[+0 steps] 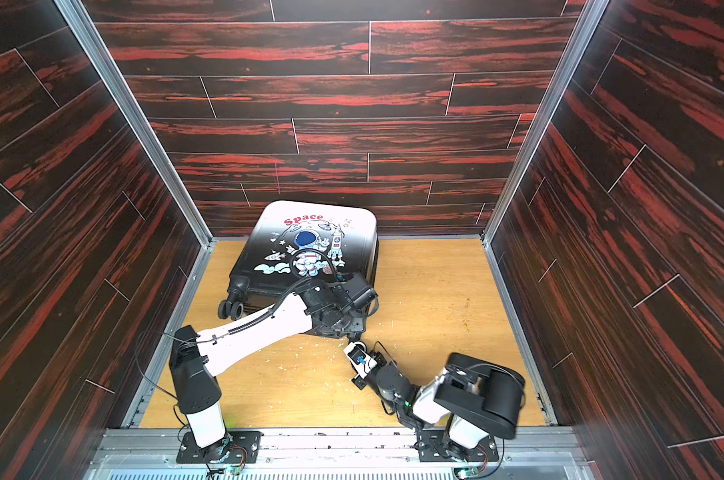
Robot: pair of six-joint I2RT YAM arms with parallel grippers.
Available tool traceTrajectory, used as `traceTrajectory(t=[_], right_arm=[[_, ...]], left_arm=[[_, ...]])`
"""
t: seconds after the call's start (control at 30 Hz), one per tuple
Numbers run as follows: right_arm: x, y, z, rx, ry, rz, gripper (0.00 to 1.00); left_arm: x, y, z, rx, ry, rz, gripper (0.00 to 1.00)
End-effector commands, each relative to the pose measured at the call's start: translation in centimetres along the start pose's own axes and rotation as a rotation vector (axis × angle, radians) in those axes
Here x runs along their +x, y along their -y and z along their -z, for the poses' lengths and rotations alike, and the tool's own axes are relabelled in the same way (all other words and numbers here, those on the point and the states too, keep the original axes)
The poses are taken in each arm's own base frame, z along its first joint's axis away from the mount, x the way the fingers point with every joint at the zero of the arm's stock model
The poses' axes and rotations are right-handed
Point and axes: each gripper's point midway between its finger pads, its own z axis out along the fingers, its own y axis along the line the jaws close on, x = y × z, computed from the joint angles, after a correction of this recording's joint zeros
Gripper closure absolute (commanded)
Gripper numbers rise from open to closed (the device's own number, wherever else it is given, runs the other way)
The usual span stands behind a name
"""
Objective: Open the suitcase zippers
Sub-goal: Pick up the suitcase from the center of the board.
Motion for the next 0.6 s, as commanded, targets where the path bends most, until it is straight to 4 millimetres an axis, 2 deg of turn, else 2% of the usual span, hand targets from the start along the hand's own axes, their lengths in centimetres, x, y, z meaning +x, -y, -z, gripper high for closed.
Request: traceTrajectory(t=[0.0, 0.1, 0.17, 0.27, 0.37, 0.43, 0.57], right_arm=[[-1.3, 2.1, 1.5, 0.102, 0.052, -0.065, 0.79], [-1.7, 3.6, 2.7, 0.162, 0.068, -0.088, 0.73], [-1.6, 3.9, 3.0, 0.173, 0.062, -0.08, 0.7], [-2.5, 4.2, 3.4, 0.179, 0.112, -0.081, 0.61], [-3.6, 4.0, 3.3, 0.171, 0.183, -0.048, 0.53], [-3.9, 3.2, 2.4, 0.151, 0.185, -0.022, 0.52], [-4.4, 3.4, 0.4, 0.215, 0.173, 0.017, 0.51]], left_arm=[[0.0, 1.0, 0.3, 0.057, -0.031, 0.034, 0.61], [-0.3, 2.2, 0.9, 0.168, -0.061, 0.087, 0.87], [-1.3, 3.0, 1.8, 0.264, -0.065, 0.152, 1.0], [-3.2, 3.8, 4.1, 0.414, -0.048, 0.26, 1.0], [-4.7, 4.1, 5.5, 0.512, -0.027, 0.347, 1.0], [-5.6, 4.5, 6.2, 0.582, -0.015, 0.402, 1.0], [-6.3, 5.5, 6.5, 0.662, -0.024, 0.467, 1.0]])
